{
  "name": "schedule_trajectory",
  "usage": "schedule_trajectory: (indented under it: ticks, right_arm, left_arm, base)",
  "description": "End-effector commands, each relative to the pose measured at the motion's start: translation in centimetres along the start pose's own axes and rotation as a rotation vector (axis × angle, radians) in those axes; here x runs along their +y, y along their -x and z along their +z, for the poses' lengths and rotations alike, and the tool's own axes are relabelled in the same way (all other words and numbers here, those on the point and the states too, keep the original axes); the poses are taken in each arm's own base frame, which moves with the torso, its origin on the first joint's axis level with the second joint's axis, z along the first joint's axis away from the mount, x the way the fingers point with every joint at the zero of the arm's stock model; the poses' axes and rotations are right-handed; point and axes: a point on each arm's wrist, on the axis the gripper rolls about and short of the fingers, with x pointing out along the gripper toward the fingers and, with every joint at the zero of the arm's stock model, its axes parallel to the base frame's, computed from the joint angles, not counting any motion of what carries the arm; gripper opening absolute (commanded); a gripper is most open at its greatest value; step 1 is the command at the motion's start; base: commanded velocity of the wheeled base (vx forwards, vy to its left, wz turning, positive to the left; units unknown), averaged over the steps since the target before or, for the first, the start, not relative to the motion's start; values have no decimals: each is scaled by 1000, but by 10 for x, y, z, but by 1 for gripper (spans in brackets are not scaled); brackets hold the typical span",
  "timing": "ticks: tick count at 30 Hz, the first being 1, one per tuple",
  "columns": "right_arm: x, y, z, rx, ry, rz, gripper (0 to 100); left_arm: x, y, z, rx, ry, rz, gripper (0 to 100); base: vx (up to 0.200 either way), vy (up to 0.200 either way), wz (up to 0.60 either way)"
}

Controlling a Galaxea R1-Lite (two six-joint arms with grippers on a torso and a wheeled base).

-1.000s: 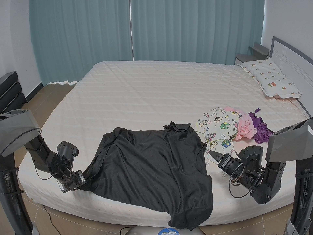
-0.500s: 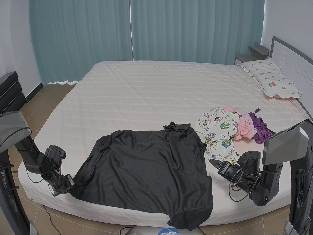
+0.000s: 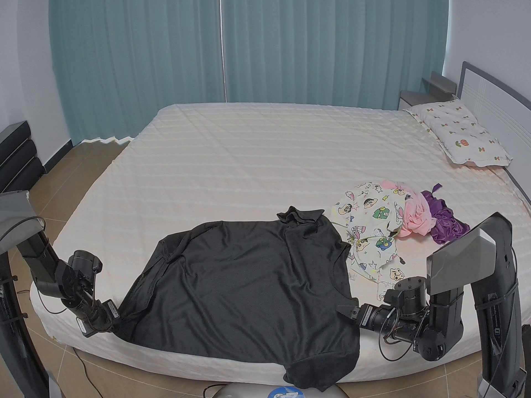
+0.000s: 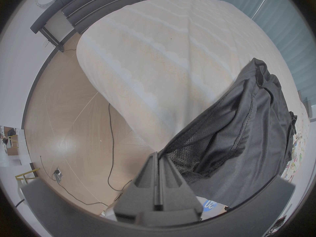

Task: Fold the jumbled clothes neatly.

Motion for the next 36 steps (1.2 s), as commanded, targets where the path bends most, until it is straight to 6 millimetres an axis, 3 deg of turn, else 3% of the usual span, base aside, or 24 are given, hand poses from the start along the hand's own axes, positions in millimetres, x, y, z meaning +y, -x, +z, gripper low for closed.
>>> schedule_trajectory:
  ticks: [1,10,21,22,24,25,32,36]
  right_arm:
    - [-2,-1,-2,21,19,-17,0]
    - [-20,21,3,23,80,-89,0]
    - [-20,30,4,31,96,-105,0]
    - [-20,30,4,31,96,-105,100]
    - [-21,27,3,30,98,-97,100]
    - [-20,26,4,26,97,-88,100]
    - [-19,29,12,-39,53,-60,100]
    - [-17,35,20,-70,-3,-50,100]
  left_arm:
    - [1,-2,-1,6,0,5,0]
    - [4,-1,-5,18,-2,14,0]
    - [4,0,-8,22,-10,15,0]
    - [4,0,-8,22,-10,15,0]
    - [3,1,-10,26,-39,14,0]
    - [3,1,-11,29,-56,15,100]
    - [-1,5,-5,13,-53,-29,100]
    - [-1,23,1,-4,-37,-131,100]
  base:
    - [0,0,0]
    - [0,0,0]
    - [0,0,0]
    - [0,0,0]
    - [0,0,0]
    - [0,0,0]
    - [0,0,0]
    - [0,0,0]
